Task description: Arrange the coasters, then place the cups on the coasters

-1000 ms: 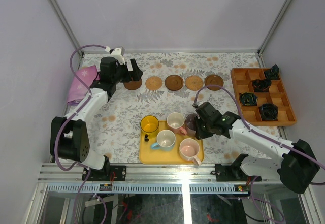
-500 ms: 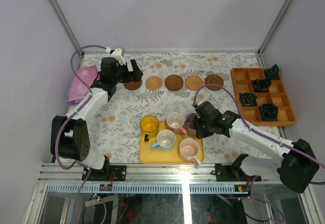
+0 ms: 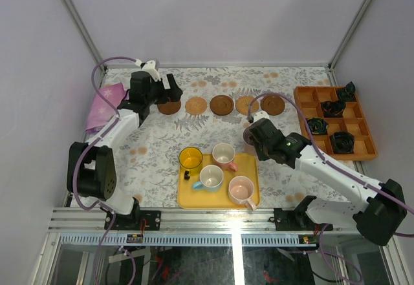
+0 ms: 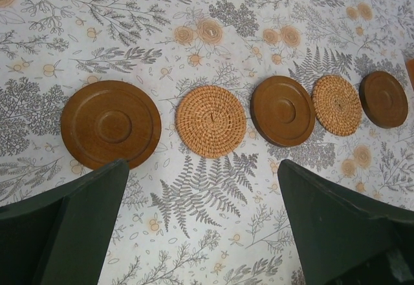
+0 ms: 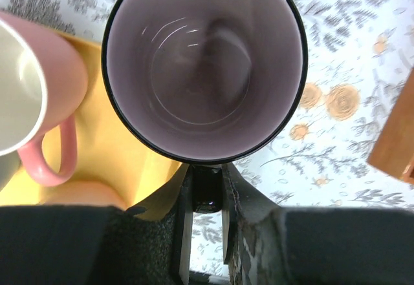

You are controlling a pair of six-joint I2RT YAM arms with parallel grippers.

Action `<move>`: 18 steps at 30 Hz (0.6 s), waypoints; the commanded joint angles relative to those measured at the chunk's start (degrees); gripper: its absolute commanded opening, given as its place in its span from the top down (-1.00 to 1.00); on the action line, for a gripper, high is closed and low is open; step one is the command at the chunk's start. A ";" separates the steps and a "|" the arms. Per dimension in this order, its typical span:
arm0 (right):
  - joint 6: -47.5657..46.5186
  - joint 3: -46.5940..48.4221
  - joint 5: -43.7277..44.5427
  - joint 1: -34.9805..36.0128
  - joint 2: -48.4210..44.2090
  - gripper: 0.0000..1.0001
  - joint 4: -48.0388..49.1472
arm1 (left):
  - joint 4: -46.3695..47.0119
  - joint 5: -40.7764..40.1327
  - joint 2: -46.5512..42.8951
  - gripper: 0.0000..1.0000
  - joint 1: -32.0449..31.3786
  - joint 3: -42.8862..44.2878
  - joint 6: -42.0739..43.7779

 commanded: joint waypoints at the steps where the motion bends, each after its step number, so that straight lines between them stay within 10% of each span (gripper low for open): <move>1: -4.67 4.26 8.73 -1.16 -0.89 1.00 6.24 | 4.38 -1.02 1.95 -0.99 0.13 3.30 -0.90; 18: -17.95 2.93 -3.47 -28.82 12.53 1.00 41.09 | 7.08 -1.16 8.13 -0.99 0.17 8.97 -3.47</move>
